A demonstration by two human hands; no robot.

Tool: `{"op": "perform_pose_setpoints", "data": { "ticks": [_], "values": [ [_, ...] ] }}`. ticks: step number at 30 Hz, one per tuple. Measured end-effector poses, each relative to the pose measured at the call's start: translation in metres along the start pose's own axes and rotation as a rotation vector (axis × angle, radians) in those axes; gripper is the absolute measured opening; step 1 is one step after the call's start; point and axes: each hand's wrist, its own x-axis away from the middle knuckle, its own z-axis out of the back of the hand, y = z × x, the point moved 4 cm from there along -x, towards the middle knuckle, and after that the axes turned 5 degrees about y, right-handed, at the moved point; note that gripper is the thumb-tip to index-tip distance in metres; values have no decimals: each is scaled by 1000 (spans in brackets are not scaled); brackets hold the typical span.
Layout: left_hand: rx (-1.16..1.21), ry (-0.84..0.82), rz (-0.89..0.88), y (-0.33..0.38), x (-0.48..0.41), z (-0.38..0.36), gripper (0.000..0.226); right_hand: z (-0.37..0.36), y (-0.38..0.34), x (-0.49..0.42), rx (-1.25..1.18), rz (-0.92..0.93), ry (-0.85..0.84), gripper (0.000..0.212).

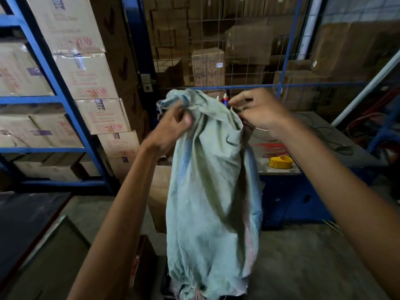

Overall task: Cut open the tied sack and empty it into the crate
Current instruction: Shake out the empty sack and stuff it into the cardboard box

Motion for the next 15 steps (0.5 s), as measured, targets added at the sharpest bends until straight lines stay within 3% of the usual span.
{"op": "perform_pose_setpoints", "data": {
  "ticks": [2, 3, 4, 6, 9, 11, 14, 15],
  "values": [
    [-80, -175, 40, -7, 3, -11, 139, -7, 0, -3, -106, -29, 31, 23],
    [-103, -213, 25, -9, 3, -18, 149, -10, 1, -1, -168, -41, 26, 24],
    [-95, -205, -2, -10, 2, -24, 142, -14, 3, 1, -224, -43, 9, 23],
    [-22, -81, -23, -13, -1, -35, 108, -20, 7, 7, -282, -4, -43, 25],
    [90, 132, -49, -20, 2, -40, 73, -10, 22, 22, -447, 50, -156, 44],
    [145, 195, -31, -23, 4, -35, 63, 1, 48, 31, -562, 63, -197, 72],
    [265, 198, 40, -19, 5, -38, 59, -19, 94, 50, -414, -45, -314, 132],
    [293, 166, 61, -16, 5, -43, 64, -36, 102, 57, -384, -72, -353, 143]
  ]
}}
